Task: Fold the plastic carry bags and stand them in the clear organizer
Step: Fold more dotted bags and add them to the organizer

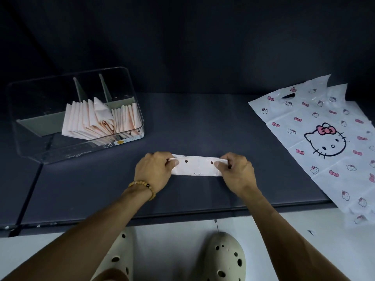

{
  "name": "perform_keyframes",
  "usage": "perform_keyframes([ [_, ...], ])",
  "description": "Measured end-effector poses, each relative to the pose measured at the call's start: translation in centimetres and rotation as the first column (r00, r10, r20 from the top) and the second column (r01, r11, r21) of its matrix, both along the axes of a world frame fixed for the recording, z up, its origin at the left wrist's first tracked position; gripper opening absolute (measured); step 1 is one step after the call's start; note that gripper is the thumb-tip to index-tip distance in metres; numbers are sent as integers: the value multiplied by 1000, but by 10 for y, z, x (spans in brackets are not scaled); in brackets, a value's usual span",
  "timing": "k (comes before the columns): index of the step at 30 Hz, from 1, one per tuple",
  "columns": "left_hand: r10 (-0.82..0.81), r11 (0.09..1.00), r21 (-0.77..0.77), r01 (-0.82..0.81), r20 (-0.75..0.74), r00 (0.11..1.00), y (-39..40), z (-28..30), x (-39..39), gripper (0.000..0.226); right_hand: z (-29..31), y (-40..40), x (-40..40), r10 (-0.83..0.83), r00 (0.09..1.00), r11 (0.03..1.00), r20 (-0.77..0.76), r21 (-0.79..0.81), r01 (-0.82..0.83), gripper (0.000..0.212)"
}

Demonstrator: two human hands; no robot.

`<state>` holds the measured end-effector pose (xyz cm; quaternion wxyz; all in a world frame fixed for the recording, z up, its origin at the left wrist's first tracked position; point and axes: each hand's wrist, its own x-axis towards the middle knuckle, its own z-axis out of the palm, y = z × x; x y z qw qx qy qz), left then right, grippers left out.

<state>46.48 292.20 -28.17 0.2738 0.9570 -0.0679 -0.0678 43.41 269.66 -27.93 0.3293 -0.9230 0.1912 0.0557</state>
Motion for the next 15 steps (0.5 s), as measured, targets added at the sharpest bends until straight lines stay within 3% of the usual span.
perform_keyframes([
  [8, 158, 986, 82, -143, -211, 965, -8, -1, 25, 24, -3, 7, 14, -108, 991, 990, -82, -102, 99, 21],
  [11, 139, 984, 119, -132, -53, 989, -7, 0, 17, 25, -6, 12, 15, -166, 983, 981, -85, -115, 156, 25],
  [13, -46, 993, 119, 26, 171, 984, -8, -4, 10, 29, -8, 14, 14, -179, 981, 979, -78, -113, 170, 22],
  [15, -308, 947, 188, 262, 294, 905, -9, -7, 5, 29, -9, 16, 12, -177, 983, 977, -52, -131, 169, 23],
])
